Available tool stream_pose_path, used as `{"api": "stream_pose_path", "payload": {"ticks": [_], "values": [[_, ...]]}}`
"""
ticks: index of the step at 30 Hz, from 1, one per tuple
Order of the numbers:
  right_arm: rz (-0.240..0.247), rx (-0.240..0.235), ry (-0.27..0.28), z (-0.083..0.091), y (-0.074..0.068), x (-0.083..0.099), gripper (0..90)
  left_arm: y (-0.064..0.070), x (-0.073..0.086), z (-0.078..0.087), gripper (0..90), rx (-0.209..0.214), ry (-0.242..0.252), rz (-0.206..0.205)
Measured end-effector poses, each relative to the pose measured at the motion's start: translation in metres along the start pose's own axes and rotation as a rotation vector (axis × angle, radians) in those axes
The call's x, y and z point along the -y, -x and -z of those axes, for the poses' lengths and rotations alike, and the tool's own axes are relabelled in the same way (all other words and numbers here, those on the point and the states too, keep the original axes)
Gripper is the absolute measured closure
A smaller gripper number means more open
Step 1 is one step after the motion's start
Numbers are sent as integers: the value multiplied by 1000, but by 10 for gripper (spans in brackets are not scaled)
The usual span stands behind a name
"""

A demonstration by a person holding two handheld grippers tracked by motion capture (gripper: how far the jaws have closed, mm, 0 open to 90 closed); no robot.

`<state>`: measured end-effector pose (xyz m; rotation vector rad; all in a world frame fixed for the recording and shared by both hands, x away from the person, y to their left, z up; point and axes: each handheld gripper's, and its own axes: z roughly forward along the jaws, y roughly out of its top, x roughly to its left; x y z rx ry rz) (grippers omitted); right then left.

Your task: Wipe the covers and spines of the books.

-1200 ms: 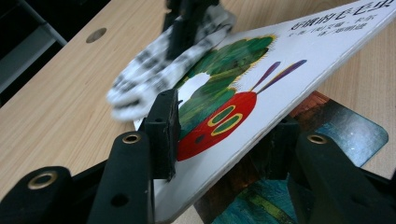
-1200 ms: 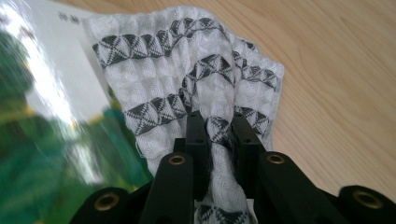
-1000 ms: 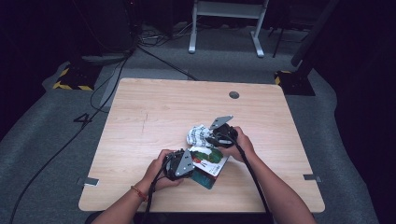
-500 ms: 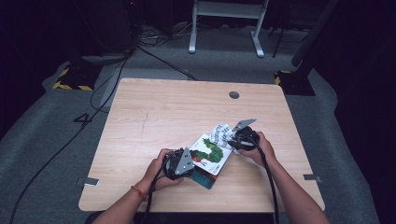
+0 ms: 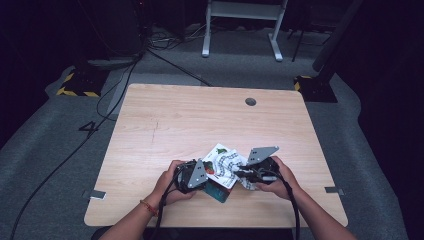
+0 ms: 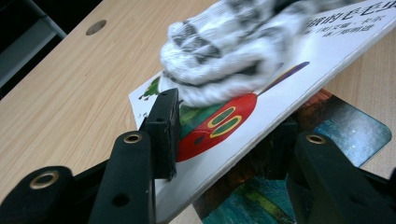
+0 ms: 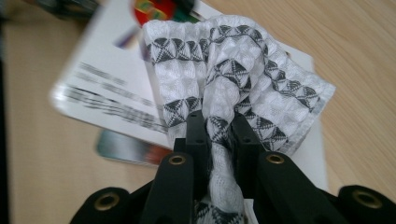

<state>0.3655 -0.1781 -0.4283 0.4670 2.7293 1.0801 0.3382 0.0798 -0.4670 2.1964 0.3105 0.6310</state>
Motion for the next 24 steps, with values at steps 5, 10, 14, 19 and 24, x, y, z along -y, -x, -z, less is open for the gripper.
{"api": "stream_pose_path", "payload": {"ticks": [5,10,14,19,24], "values": [[61,-50,31,8,-24,-17,814,-2,1,0,544,6,17,30],[80,-70,42,-2,-27,-32,809,-6,3,1,500,1,16,57],[22,-40,27,-13,-4,-27,809,-7,4,0,464,-3,24,81],[-59,26,-31,-26,26,-10,812,-8,7,-2,384,-2,7,100],[-94,66,-45,-27,41,-2,812,-11,8,-3,346,-54,14,144]]}}
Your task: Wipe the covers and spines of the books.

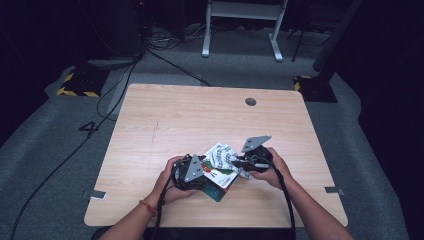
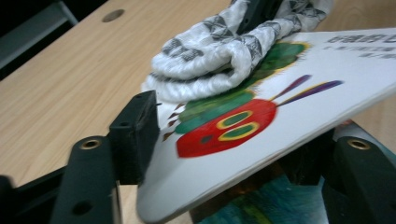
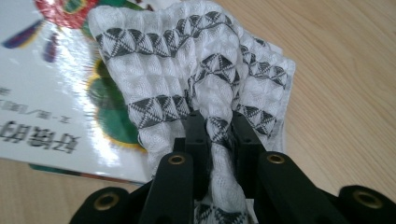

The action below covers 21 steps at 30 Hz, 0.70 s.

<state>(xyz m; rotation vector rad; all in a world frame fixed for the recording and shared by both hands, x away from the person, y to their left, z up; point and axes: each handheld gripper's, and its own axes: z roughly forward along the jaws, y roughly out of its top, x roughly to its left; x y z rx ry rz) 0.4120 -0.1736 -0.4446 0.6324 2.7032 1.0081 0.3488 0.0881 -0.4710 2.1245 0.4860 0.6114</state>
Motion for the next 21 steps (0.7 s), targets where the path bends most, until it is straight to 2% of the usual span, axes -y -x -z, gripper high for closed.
{"api": "stream_pose_path", "payload": {"ticks": [1,4,6,8,12,16,19,20,21], "values": [[-1,27,-15,-1,3,0,812,-3,1,-1,319,3,-6,29],[-3,17,-10,-4,4,-2,812,-6,4,-2,326,7,-16,51],[9,14,-6,-5,1,-7,812,-5,3,-1,343,7,-10,45],[32,-9,11,-6,-6,-13,812,-5,1,0,344,5,-8,41],[117,-61,49,-7,-31,-35,807,-5,1,0,323,-13,-8,32],[140,-59,41,-10,-37,-44,800,-6,2,1,307,-20,-11,42],[142,-39,22,-16,-32,-46,795,-8,3,0,302,-19,-15,46],[143,-15,7,-19,-27,-45,795,-8,3,0,302,-18,-14,44],[108,10,-12,-22,-16,-41,795,-8,3,0,307,-19,-11,45]]}}
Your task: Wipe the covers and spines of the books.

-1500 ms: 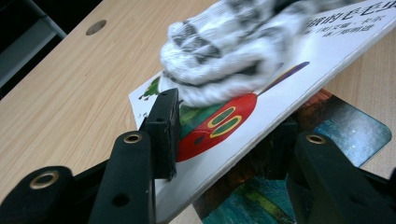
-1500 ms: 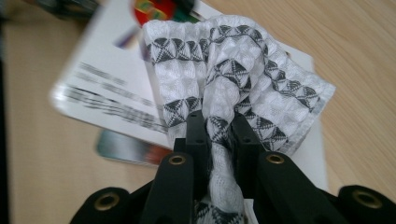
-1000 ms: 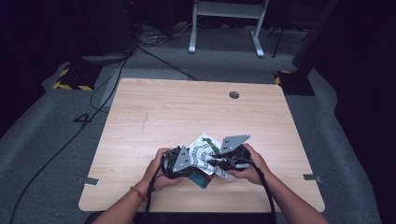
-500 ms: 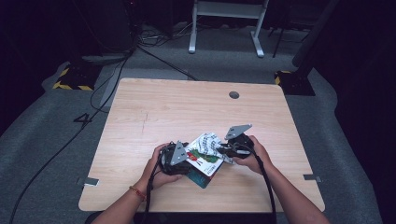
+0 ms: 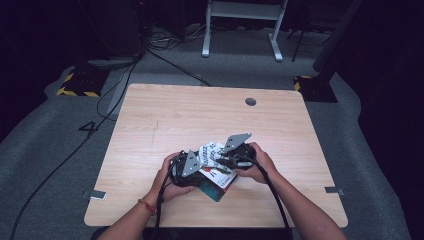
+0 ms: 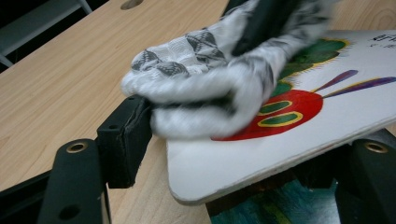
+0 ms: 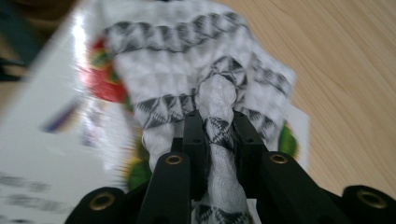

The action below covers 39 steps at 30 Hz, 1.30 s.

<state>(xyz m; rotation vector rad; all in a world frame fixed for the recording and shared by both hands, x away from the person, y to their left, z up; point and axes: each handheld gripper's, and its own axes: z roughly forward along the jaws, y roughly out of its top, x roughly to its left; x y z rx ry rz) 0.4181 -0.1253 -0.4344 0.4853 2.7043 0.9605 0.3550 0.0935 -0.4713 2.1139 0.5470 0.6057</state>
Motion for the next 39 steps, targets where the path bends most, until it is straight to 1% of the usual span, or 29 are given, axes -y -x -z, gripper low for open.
{"api": "stream_pose_path", "payload": {"ticks": [2,3,4,6,7,9,10,13,14,15,16,17,18,19,20,21,22,24,25,26,28,29,30,31,33,35,36,38,39], "values": [[-62,11,-16,-4,15,8,798,0,-1,0,308,0,3,2],[-83,26,-28,-6,21,11,799,0,-2,0,309,0,8,4],[-110,55,-49,-8,30,18,800,0,-2,0,311,3,11,4],[-166,80,-76,-10,46,31,801,1,-3,0,311,2,13,-1],[-185,97,-93,-10,52,37,802,1,-4,0,312,1,14,-2],[-214,110,-110,-8,59,47,803,2,-5,2,312,-5,21,-13],[-234,118,-119,-6,62,59,804,2,-6,2,312,-10,21,-20],[-244,110,-111,-2,60,66,805,3,-10,5,314,-14,24,-51],[-232,111,-110,4,55,72,806,4,-13,6,333,-4,28,-74],[-232,111,-110,4,55,72,806,4,-13,6,342,-4,28,-74],[-229,112,-107,7,52,75,806,8,-15,7,365,0,10,-129],[-230,113,-109,8,52,75,806,12,-16,7,408,-4,-3,-174],[-230,113,-109,8,52,75,806,12,-16,7,433,-4,-3,-174],[-239,108,-104,7,52,76,806,17,-18,6,493,26,-15,-213],[-243,108,-105,7,52,76,806,20,-19,6,510,21,-21,-235],[-243,108,-105,7,52,76,806,20,-19,6,526,21,-21,-235],[-246,106,-102,6,52,76,806,22,-21,5,526,24,-28,-251],[-251,108,-98,5,52,76,806,25,-22,2,556,16,-28,-259],[-263,106,-93,4,52,76,806,26,-23,1,576,14,-32,-269],[-263,106,-93,4,52,76,806,27,-24,1,576,11,-36,-274],[-271,101,-88,5,53,77,805,28,-25,0,588,6,-39,-273],[-273,100,-83,5,53,78,805,27,-25,0,589,17,-41,-258],[-276,96,-78,6,53,78,805,24,-25,1,585,41,-35,-252],[-287,85,-68,7,54,80,805,21,-24,2,584,59,-31,-234],[-287,84,-63,8,55,81,805,20,-24,3,584,59,-34,-225],[-297,84,-53,11,56,84,805,20,-24,4,606,46,-33,-219],[-301,89,-48,12,57,85,805,18,-23,5,612,51,-26,-198],[-308,97,-37,16,59,87,805,12,-21,8,645,46,-7,-157],[-313,103,-27,18,60,88,806,8,-20,10,659,45,5,-125]]}}
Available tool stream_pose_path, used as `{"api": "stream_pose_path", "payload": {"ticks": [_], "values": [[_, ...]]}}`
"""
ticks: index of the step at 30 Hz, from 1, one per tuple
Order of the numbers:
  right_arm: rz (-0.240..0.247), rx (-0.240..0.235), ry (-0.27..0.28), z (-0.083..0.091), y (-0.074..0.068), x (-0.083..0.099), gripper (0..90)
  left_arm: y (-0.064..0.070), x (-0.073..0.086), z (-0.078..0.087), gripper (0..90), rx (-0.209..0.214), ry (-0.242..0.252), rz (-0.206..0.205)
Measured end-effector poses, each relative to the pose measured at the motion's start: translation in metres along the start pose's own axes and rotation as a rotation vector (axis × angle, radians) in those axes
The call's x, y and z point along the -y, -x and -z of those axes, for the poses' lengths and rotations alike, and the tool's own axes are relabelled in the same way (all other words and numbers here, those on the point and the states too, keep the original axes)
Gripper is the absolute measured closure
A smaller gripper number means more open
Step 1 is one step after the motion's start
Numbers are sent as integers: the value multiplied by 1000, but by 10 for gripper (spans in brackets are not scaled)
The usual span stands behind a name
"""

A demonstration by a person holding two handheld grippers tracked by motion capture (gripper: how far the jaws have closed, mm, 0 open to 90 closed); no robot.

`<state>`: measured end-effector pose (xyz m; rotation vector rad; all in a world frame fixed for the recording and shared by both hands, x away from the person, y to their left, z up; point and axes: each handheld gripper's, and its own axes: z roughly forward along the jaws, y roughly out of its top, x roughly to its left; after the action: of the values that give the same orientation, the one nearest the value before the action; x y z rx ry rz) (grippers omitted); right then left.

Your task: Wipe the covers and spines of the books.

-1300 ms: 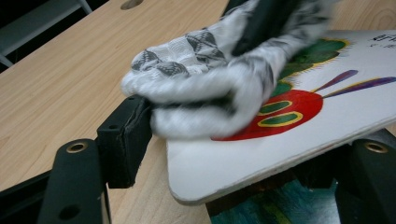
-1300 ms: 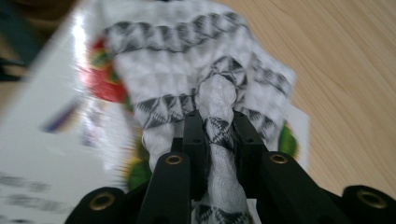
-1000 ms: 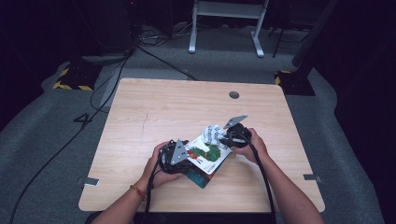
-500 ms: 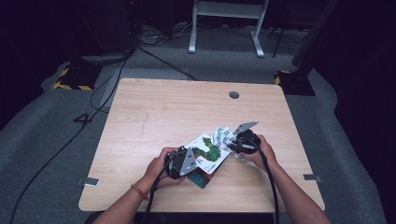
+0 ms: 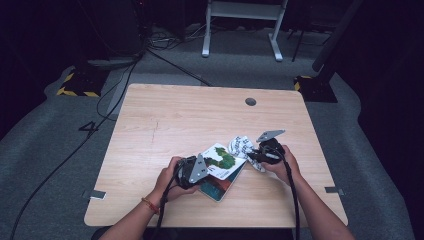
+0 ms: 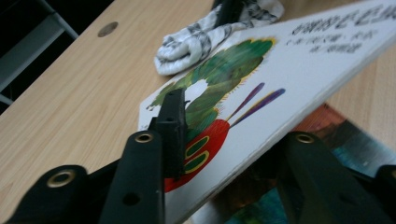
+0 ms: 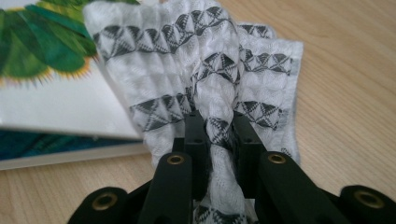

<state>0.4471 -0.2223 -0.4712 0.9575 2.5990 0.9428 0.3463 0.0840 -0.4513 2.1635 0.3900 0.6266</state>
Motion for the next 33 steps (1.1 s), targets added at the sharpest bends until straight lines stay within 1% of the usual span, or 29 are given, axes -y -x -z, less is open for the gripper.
{"api": "stream_pose_path", "payload": {"ticks": [2,5,7,8,10,12,13,15,17,19,21,22,24,26,28,31,32,33], "values": [[-6,2,15,3,2,1,806,-7,4,4,679,5,22,49],[-13,12,42,6,4,1,806,-15,10,9,698,20,49,101],[-20,0,69,6,4,0,805,-18,12,11,715,15,56,123],[-14,-18,90,6,3,0,805,-19,13,12,720,16,63,139],[-5,-37,115,4,-1,-3,806,-21,15,13,729,16,69,159],[20,-54,137,1,-7,-7,808,-23,16,14,738,9,69,169],[22,-58,151,0,-11,-10,810,-24,17,14,748,7,66,169],[42,-57,177,-1,-16,-14,810,-26,18,15,761,0,62,184],[50,-59,200,-1,-19,-17,812,-27,21,16,770,-4,50,179],[59,-78,215,-1,-20,-19,812,-26,22,16,772,-9,32,156],[70,-83,223,-1,-21,-21,811,-24,23,15,770,-18,13,132],[78,-84,225,-1,-22,-22,811,-23,23,14,766,-14,6,126],[88,-87,222,-1,-23,-24,811,-21,23,10,731,-3,-15,119],[93,-96,227,-1,-24,-25,812,-19,23,6,706,-1,-27,112],[105,-92,223,-1,-26,-27,812,-17,21,3,698,-9,-34,95],[109,-87,226,-1,-27,-28,812,-17,20,-2,680,-16,-43,104],[112,-87,228,-1,-27,-29,812,-17,19,-4,680,-30,-50,103],[116,-83,229,-1,-28,-30,812,-17,19,-5,724,-44,-60,101]]}}
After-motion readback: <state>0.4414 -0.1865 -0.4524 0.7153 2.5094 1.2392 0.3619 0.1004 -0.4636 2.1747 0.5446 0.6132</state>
